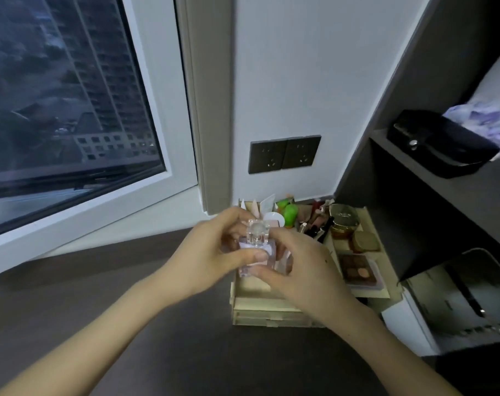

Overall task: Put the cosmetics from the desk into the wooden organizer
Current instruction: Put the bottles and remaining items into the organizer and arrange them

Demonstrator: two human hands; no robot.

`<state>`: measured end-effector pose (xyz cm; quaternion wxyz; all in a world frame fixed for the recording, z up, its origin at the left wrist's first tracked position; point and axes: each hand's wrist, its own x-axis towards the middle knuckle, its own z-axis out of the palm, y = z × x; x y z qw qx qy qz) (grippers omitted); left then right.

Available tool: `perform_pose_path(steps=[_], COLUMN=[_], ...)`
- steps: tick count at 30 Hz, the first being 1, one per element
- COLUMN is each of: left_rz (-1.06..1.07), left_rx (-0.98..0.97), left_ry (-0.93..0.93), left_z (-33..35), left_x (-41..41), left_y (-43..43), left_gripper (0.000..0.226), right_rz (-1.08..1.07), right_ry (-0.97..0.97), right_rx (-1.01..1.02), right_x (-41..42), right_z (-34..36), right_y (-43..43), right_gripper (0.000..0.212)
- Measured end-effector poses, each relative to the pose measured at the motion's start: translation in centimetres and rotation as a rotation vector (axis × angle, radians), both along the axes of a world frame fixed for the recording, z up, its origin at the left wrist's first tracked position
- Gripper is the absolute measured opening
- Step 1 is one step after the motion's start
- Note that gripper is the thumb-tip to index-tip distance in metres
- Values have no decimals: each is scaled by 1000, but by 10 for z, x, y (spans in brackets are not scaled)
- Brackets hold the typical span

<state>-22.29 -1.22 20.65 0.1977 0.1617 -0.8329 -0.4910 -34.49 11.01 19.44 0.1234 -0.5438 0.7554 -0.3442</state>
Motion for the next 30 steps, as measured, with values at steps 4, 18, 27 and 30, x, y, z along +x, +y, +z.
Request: perform_pose_path(steps=[4, 18, 27, 30], left_rz=[-181, 105, 219, 263], left_rx=[-42, 21, 52, 68], left_ry=[-15, -39, -65, -84], left_z=[6, -29, -47, -53], left_x=[-39, -91, -87, -85], left_y=[16, -16, -45, -49], left_gripper=[45, 17, 16, 14], right_rz=[-211, -948, -1013, -1034], right_ry=[-88, -135, -39, -49], right_rx=[-45, -2, 109, 108], right_x=[-27, -195, -208, -209], right_z=[8, -53, -77, -84], right_y=[26, 17, 3, 4], right_gripper=[31, 38, 35, 35])
